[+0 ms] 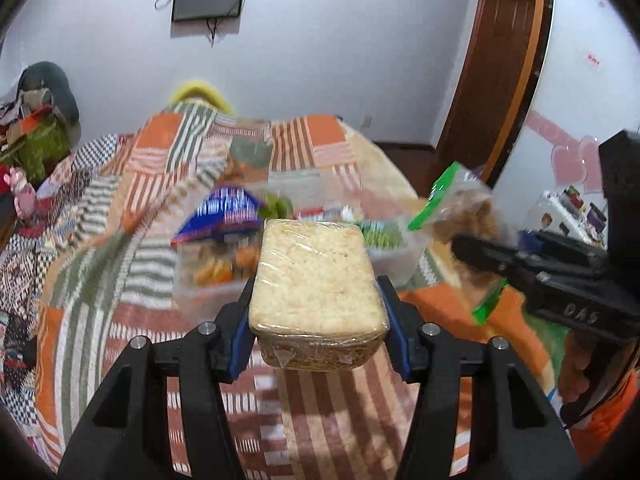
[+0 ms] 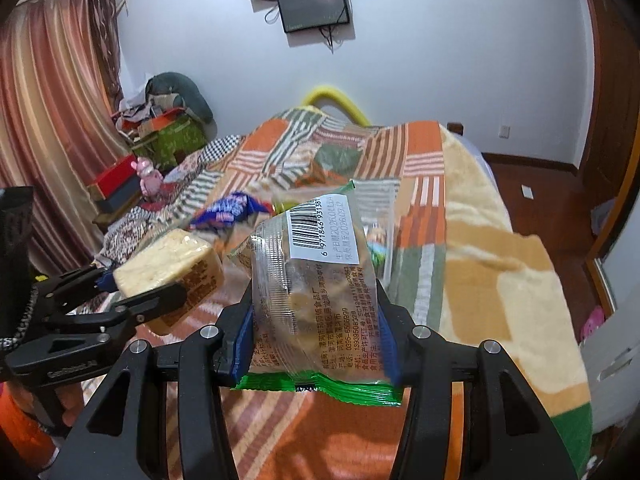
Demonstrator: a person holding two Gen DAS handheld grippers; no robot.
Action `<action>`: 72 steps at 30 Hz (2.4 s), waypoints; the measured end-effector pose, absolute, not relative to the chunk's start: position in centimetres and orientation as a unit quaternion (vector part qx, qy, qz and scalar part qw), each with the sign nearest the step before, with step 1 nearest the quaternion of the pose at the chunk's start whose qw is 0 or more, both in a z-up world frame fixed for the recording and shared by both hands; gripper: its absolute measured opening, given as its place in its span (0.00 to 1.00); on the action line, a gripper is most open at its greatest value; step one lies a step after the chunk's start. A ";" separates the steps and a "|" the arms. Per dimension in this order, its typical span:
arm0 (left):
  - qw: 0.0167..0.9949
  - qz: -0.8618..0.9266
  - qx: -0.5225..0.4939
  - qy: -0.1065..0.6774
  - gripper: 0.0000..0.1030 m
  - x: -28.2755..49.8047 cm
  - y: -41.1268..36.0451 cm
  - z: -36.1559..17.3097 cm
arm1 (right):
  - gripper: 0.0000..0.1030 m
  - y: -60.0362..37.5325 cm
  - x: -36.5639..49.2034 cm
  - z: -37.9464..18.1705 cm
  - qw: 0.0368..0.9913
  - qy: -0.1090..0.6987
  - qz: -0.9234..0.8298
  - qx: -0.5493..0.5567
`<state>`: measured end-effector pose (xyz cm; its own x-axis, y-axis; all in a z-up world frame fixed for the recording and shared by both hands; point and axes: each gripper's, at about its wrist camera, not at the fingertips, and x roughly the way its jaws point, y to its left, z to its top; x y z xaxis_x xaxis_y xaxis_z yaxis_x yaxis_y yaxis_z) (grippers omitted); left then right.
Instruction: Organize snacks
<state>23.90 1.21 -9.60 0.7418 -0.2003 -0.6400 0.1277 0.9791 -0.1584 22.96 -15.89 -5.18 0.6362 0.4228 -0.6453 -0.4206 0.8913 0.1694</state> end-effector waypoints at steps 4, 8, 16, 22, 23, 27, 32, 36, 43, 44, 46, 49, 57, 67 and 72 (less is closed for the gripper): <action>0.939 -0.087 -0.056 0.327 0.53 25.2 1.3 -7.8 | 0.45 -15.2 24.1 -4.6 0.908 0.349 0.233 0.002; 0.943 -0.082 -0.053 0.317 0.53 27.2 1.4 -7.0 | 0.45 -14.6 25.5 -4.3 0.910 0.343 0.232 0.006; 0.943 -0.065 -0.047 0.323 0.53 31.6 1.8 -7.8 | 0.45 -13.3 28.9 -5.2 0.910 0.353 0.219 0.002; 0.934 -0.065 -0.054 0.347 0.53 34.6 1.9 -10.0 | 0.46 -12.4 31.5 -7.3 0.897 0.388 0.212 0.003; 0.933 -0.065 -0.053 0.350 0.53 34.9 1.9 -10.3 | 0.46 -12.2 31.9 -7.8 0.894 0.395 0.212 0.003; 0.927 -0.066 -0.053 0.365 0.53 36.1 1.9 -11.6 | 0.46 -12.0 32.6 -9.0 0.887 0.413 0.206 -0.003; 0.924 -0.066 -0.059 0.372 0.53 36.6 2.3 -12.3 | 0.49 -12.2 32.4 -9.3 0.880 0.425 0.212 -0.001; 0.925 -0.076 -0.062 0.368 0.54 35.9 2.5 -11.3 | 0.49 -12.4 31.6 -8.4 0.885 0.415 0.212 -0.009; 0.939 -0.071 -0.056 0.331 0.54 31.8 3.1 -7.6 | 0.49 -14.0 28.4 -4.4 0.903 0.372 0.217 -0.006; 0.942 -0.070 -0.057 0.322 0.54 30.8 3.3 -6.7 | 0.49 -14.3 27.6 -3.5 0.906 0.363 0.218 -0.006; 0.949 -0.066 -0.054 0.304 0.54 28.9 3.5 -5.2 | 0.49 -14.7 26.0 -1.8 0.913 0.344 0.220 -0.004; 0.960 -0.057 -0.045 0.269 0.54 25.4 3.7 -2.7 | 0.49 -15.2 23.4 0.7 0.922 0.315 0.227 0.001; 0.981 -0.043 -0.033 0.187 0.63 16.1 3.7 2.8 | 0.50 -16.3 16.0 6.1 0.941 0.238 0.240 0.004; 0.989 -0.038 -0.029 0.136 0.92 9.7 3.0 4.7 | 0.83 -16.3 11.1 7.4 0.953 0.189 0.238 0.011; 0.991 -0.032 -0.028 0.128 0.98 8.5 2.6 4.6 | 1.00 -15.9 10.3 7.1 0.961 0.170 0.219 0.006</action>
<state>8.52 2.64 4.59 0.9652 -0.0708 -0.2516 0.0564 0.9964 -0.0637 10.32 -15.89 7.13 0.8463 0.4234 -0.3232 -0.4190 0.9038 0.0868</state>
